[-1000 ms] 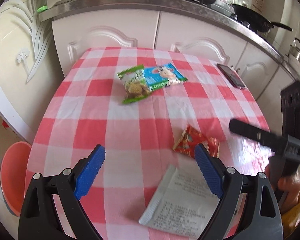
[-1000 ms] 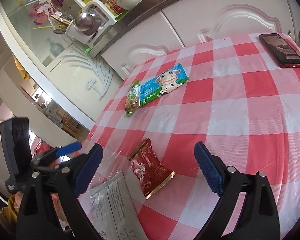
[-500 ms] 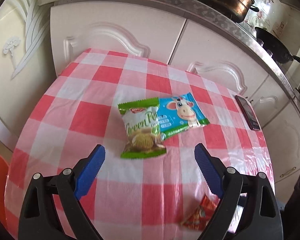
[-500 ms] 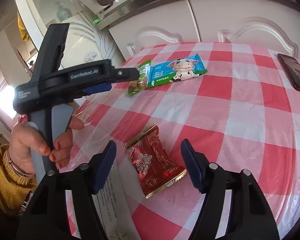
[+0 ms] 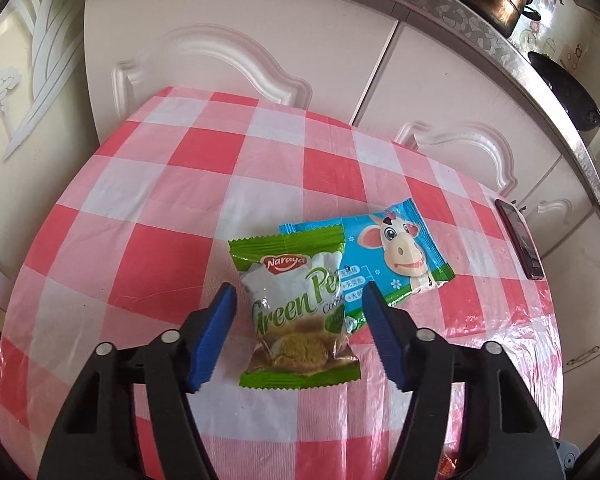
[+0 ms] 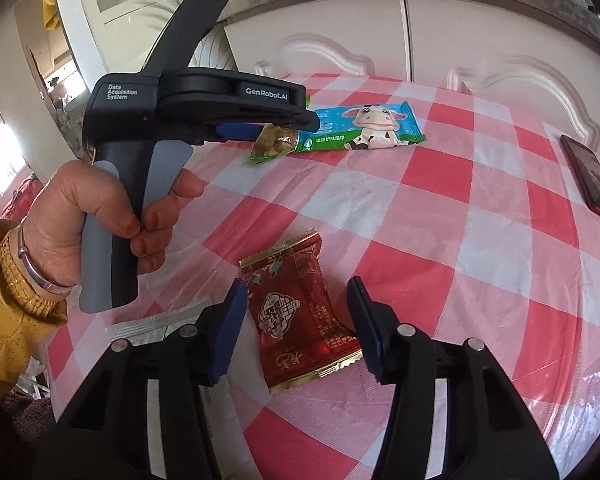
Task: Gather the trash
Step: 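Grasp the green pea snack packet with the left tool while the right tool grasps the red wrapper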
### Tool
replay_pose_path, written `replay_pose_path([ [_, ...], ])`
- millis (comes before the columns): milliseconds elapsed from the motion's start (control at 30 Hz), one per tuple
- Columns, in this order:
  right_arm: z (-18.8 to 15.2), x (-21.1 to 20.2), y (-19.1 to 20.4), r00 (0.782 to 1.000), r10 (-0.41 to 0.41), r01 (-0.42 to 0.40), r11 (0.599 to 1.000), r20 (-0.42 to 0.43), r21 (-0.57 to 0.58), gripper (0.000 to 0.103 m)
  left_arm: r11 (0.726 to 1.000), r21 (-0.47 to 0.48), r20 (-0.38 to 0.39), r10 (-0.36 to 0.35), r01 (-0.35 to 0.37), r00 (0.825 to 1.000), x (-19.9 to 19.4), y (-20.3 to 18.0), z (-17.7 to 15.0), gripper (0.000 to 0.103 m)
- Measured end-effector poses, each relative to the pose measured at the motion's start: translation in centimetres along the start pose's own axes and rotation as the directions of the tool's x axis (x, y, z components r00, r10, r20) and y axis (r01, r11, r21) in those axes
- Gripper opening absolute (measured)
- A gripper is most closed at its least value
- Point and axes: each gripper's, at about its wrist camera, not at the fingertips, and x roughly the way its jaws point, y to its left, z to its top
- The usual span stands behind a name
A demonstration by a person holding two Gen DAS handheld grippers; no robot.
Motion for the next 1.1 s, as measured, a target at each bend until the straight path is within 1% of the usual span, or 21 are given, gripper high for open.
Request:
replay_pose_path([
  [33,0.0,0.0,0.1,1.0,-0.004,0.004,1.0,-0.005,-0.006,0.049,1.0,0.001,-0.001,-0.001,0.001,1.0,0.0,0.0,0.0,0.06],
  [67,0.0,0.1,0.2,1.0,-0.009,0.009,1.0,-0.006,-0.01,0.047,1.0,0.004,-0.001,0.003,-0.003,1.0,0.1,0.0,0.0,0.055],
  [133,-0.1,0.1,0.2,1.0,-0.01,0.01,1.0,-0.008,-0.015,0.043,1.0,0.005,-0.005,0.015,-0.015,1.0,0.3,0.2,0.1,0.05],
  [200,-0.1,0.1,0.2,1.0,-0.009,0.009,1.0,-0.009,-0.017,0.04,1.0,-0.004,-0.003,0.01,-0.01,1.0,0.4,0.3,0.2,0.048],
  [267,-0.1,0.1,0.3,1.0,-0.006,0.005,1.0,-0.011,-0.019,0.038,1.0,-0.002,0.0,0.011,-0.011,1.0,0.4,0.3,0.3,0.043],
  [433,-0.2,-0.1,-0.2,1.0,0.022,-0.022,1.0,-0.007,0.01,0.034,1.0,-0.001,0.007,0.013,-0.013,1.0,0.1,0.2,0.2,0.039],
  [467,-0.2,-0.1,-0.4,0.999,0.032,-0.032,0.999,-0.005,0.021,0.032,1.0,-0.005,0.008,0.011,-0.011,1.0,0.0,0.3,0.2,0.039],
  [667,-0.1,-0.4,-1.4,0.998,0.066,-0.067,0.995,0.015,0.074,0.029,1.0,0.002,0.016,0.003,-0.003,1.0,-0.7,0.2,-0.3,0.037],
  [1100,-0.2,-1.3,-3.6,0.988,0.129,-0.144,0.971,0.09,0.189,0.029,0.999,0.029,0.051,-0.031,0.03,0.998,-4.5,-0.3,-1.8,0.037],
])
